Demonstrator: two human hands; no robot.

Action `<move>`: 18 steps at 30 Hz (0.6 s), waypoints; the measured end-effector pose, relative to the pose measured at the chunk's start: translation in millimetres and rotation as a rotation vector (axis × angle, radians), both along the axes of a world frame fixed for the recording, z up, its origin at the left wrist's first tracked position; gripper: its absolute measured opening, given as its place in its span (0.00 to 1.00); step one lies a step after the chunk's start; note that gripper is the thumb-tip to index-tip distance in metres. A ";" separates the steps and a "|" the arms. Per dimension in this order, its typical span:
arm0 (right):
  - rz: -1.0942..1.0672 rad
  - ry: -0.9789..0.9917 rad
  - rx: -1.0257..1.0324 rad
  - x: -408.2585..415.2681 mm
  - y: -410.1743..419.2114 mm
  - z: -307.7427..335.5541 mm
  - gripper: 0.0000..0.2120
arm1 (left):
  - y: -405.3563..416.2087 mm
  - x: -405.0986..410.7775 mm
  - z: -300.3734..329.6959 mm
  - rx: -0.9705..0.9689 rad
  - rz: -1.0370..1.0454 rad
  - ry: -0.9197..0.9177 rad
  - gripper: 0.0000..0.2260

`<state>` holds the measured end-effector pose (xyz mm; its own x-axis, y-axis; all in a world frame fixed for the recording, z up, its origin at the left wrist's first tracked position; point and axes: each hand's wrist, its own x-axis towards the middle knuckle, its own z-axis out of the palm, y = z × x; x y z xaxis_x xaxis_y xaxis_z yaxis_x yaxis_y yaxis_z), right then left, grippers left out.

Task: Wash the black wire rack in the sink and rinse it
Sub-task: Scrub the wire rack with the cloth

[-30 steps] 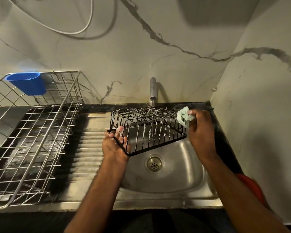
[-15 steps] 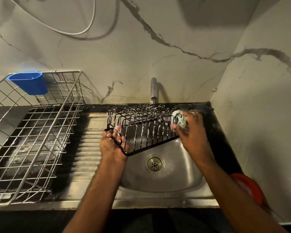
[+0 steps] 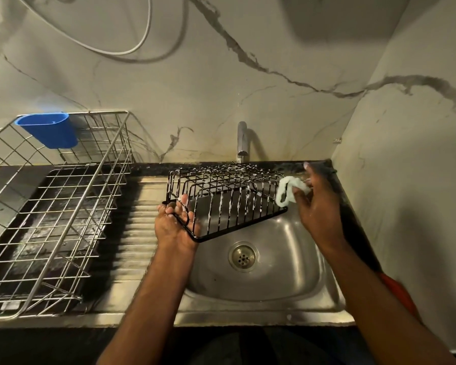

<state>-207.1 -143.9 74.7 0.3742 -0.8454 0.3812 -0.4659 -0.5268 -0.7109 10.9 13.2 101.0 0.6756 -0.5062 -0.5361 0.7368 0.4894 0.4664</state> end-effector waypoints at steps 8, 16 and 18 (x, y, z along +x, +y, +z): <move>-0.065 0.129 -0.070 6.8 1.7 -12.2 0.16 | -1.0 -2.9 4.4 -0.051 0.024 0.055 0.35; -0.022 0.035 0.028 21.7 33.3 13.8 0.12 | -4.8 -6.4 0.2 0.030 0.018 0.058 0.23; 0.066 0.009 0.064 30.4 54.3 25.3 0.11 | -6.1 -6.1 -1.3 0.044 0.007 0.056 0.20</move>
<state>-176.7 -89.5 100.1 0.4330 -0.8414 0.3234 -0.4382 -0.5099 -0.7403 4.8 7.1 99.8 0.6470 -0.4769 -0.5949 0.7593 0.4742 0.4457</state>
